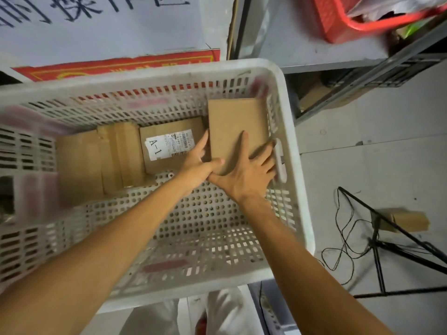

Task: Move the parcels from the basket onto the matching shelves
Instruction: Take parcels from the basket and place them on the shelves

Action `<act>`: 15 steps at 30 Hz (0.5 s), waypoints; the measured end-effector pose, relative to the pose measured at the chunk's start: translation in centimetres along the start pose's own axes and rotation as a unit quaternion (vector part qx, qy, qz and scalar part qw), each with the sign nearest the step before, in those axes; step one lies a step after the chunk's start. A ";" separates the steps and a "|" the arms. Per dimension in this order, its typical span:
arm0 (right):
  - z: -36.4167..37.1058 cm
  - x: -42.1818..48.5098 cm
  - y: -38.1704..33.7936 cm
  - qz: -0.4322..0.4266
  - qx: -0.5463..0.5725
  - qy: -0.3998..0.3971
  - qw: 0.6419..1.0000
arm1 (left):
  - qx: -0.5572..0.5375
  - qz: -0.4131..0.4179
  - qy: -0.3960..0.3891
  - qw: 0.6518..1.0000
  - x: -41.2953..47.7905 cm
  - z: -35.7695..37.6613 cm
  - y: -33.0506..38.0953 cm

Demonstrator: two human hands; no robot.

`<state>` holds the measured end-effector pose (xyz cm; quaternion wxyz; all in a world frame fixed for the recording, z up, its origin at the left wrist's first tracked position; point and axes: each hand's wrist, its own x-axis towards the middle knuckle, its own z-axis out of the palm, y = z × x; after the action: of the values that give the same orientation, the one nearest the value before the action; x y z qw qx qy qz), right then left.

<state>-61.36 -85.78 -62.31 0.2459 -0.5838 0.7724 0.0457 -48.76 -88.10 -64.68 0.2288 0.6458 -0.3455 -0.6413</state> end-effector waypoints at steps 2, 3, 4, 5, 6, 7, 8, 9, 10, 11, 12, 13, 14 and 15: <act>1.4 0.3 -0.2 -0.003 -0.018 0.003 1.000 | 0.006 0.013 -0.011 1.000 0.6 0.3 -0.8; 2.0 0.5 -0.2 -0.003 -0.022 0.001 1.000 | 0.010 0.023 -0.014 1.000 0.8 0.3 -1.3; 2.5 0.7 -0.3 -0.001 -0.020 -0.002 1.000 | 0.019 0.039 -0.015 0.999 1.0 0.3 -1.7; 3.0 1.1 -0.3 0.000 -0.012 -0.003 1.000 | 0.038 0.058 -0.012 0.998 1.1 0.4 -2.2; 3.4 1.6 -0.2 -0.001 0.000 0.002 1.000 | 0.071 0.080 -0.011 0.994 1.2 0.5 -2.7; 3.7 2.0 0.0 -0.007 0.010 0.013 1.000 | 0.112 0.107 -0.010 0.988 1.3 0.5 -3.0; 4.0 2.5 0.2 -0.017 0.014 0.027 0.999 | 0.156 0.134 -0.007 0.979 1.6 0.5 -3.2; 4.3 3.0 0.3 -0.029 0.013 0.036 0.999 | 0.201 0.157 0.001 0.967 1.9 0.4 -3.5; 4.6 3.5 0.4 -0.040 0.008 0.037 0.998 | 0.248 0.173 0.009 0.953 2.3 0.2 -3.7; 4.8 4.0 0.6 -0.048 0.002 0.030 0.998 | 0.301 0.183 0.016 0.936 2.8 0.0 -3.9; 5.1 4.5 0.6 -0.056 -0.005 0.018 0.998 | 0.359 0.191 0.023 0.913 3.2 -0.2 -3.9; 5.4 5.0 0.7 -0.061 -0.009 0.001 0.998 | 0.419 0.196 0.021 0.886 3.8 -0.4 -4.0; 5.9 5.4 0.9 -0.062 -0.011 -0.023 0.998 | 0.477 0.200 0.006 0.856 4.3 -0.6 -4.0; 6.4 5.6 1.0 -0.062 -0.017 -0.051 0.997 | 0.528 0.205 -0.021 0.824 4.9 -0.8 -4.2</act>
<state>-61.24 -88.11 -70.57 0.2771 -0.6316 0.7204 0.0731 -47.59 -89.10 -71.04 -0.0286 0.5685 -0.7604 -0.3126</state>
